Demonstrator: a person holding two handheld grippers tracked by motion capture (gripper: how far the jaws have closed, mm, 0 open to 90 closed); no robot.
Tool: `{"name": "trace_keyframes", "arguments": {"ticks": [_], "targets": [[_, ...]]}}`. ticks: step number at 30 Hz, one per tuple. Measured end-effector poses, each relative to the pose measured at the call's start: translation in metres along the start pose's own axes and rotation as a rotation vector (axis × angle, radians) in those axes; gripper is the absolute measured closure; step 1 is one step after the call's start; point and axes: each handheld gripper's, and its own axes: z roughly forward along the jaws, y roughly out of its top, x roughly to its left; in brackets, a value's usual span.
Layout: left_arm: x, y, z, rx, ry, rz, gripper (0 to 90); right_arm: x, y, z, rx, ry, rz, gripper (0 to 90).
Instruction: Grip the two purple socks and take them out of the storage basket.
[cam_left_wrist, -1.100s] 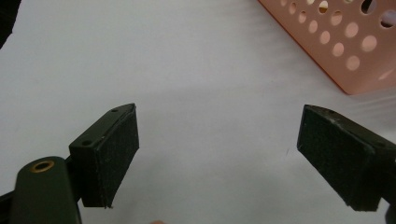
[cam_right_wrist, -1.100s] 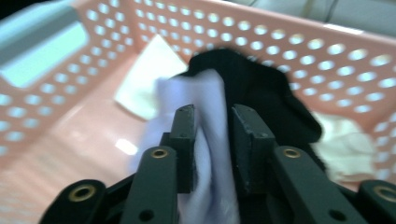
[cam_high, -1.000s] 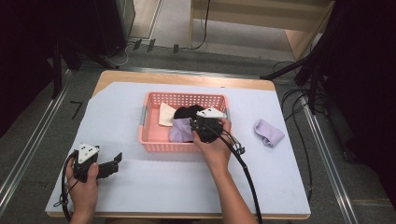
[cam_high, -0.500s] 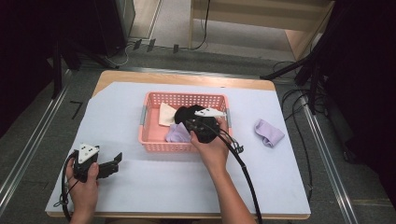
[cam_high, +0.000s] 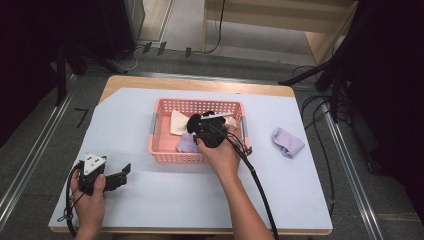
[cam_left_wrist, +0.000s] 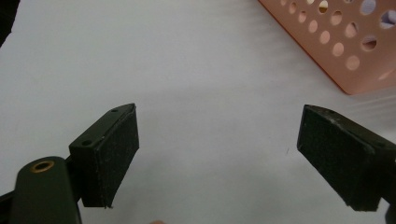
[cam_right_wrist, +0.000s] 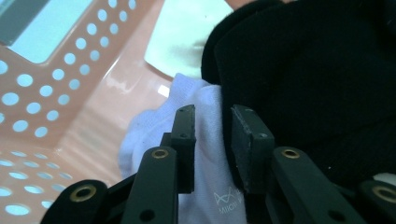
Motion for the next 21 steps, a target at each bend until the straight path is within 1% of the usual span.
{"name": "trace_keyframes", "arguments": {"ticks": [3, 4, 6, 7, 8, 10, 11, 12, 14, 16, 17, 18, 20, 21], "targets": [[0.0, 0.0, 0.0, 0.001, 0.001, -0.001, 13.7, 0.001, 0.002, 0.004, 0.037, -0.009, 0.013, 70.7], [0.0, 0.0, 0.0, 0.003, 0.002, 0.0, 13.7, 0.001, 0.002, 0.005, 0.046, -0.018, 0.001, 71.1], [0.0, 0.0, 0.0, 0.001, 0.001, -0.001, 13.7, 0.002, 0.002, 0.01, 0.092, -0.039, 0.0, 72.6], [0.0, 0.0, 0.0, 0.002, 0.002, 0.0, 13.7, 0.002, 0.002, 0.011, 0.102, -0.048, -0.007, 73.8], [0.0, 0.0, 0.0, 0.003, 0.003, -0.001, 13.7, 0.002, 0.003, 0.011, 0.11, -0.049, -0.002, 75.5], [0.0, 0.0, 0.0, 0.002, 0.001, 0.002, 13.7, 0.003, 0.003, 0.012, 0.126, -0.051, -0.002, 84.4], [0.0, 0.0, 0.0, 0.003, 0.001, -0.001, 13.7, 0.003, 0.002, 0.011, 0.114, -0.056, -0.022, 87.1], [0.0, 0.0, 0.0, 0.002, 0.002, -0.002, 13.7, 0.004, 0.002, 0.01, 0.104, -0.061, -0.032, 87.9], [0.0, 0.0, 0.0, 0.0, 0.0, 0.0, 13.7, 0.003, 0.001, 0.007, 0.059, -0.05, -0.039, 88.3], [0.0, 0.0, 0.0, 0.004, 0.002, 0.001, 13.7, 0.002, 0.0, 0.001, -0.007, -0.016, -0.023, 88.4], [0.0, 0.0, 0.0, 0.005, 0.002, 0.001, 13.7, 0.001, 0.0, -0.004, -0.047, 0.007, -0.007, 88.4], [0.0, 0.0, 0.0, 0.004, 0.002, 0.0, 13.7, 0.0, 0.0, -0.006, -0.071, 0.015, 0.0, 88.4], [0.0, 0.0, 0.0, 0.003, 0.001, 0.0, 13.7, -0.002, 0.0, -0.013, -0.137, 0.047, 0.006, 88.4], [0.0, 0.0, 0.0, 0.002, 0.001, -0.001, 13.7, -0.003, 0.0, -0.016, -0.161, 0.056, 0.002, 88.5]]}}
